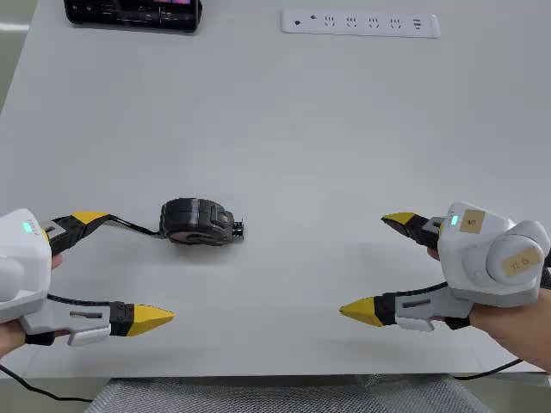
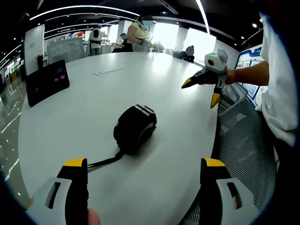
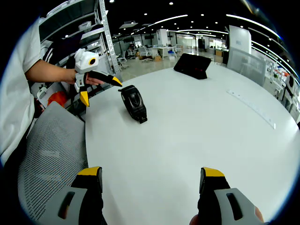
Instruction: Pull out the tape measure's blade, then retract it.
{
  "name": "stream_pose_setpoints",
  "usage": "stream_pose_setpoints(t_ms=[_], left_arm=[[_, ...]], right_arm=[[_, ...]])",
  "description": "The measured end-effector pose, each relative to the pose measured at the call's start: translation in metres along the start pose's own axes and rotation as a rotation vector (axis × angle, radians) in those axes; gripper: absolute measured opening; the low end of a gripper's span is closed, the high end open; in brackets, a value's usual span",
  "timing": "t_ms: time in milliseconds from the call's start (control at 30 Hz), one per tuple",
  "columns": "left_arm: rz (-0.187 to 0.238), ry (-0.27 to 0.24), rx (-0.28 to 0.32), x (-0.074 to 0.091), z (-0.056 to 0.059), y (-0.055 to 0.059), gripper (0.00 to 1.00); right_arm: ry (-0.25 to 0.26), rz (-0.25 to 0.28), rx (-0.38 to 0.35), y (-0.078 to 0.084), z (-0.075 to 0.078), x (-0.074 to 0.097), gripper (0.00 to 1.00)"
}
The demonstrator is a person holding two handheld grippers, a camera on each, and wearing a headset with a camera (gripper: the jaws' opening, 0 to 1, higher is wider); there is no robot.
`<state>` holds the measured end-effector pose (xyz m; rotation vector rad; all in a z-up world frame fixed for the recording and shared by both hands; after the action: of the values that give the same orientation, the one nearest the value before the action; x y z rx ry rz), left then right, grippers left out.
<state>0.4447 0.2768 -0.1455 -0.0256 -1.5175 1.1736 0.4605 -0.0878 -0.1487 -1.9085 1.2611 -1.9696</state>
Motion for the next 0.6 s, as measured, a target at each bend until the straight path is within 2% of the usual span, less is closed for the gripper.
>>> stream_pose_setpoints(t_ms=[433,600], left_arm=[[-0.006,0.008,-0.005,-0.0017,0.0007,-0.0013,0.99],[-0.006,0.009,-0.006,-0.0019,0.0002,-0.0016,0.99]], right_arm=[[-0.016,0.015,-0.005,-0.0018,-0.0018,-0.001,0.85],[-0.011,0.019,0.001,-0.0018,-0.0013,-0.0013,0.89]])
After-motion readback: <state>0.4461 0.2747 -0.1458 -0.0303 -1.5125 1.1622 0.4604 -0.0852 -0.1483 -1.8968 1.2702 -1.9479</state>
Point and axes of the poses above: the centre of the closed fingertips' face, and the gripper's own axes: x roughly backward along the fingers, z roughly to its right, y roughly out of its underside, the point moved 9 cm from there along x, roughly backward along the fingers, and after that the axes turned 6 degrees about -z, right-handed, at the moved point
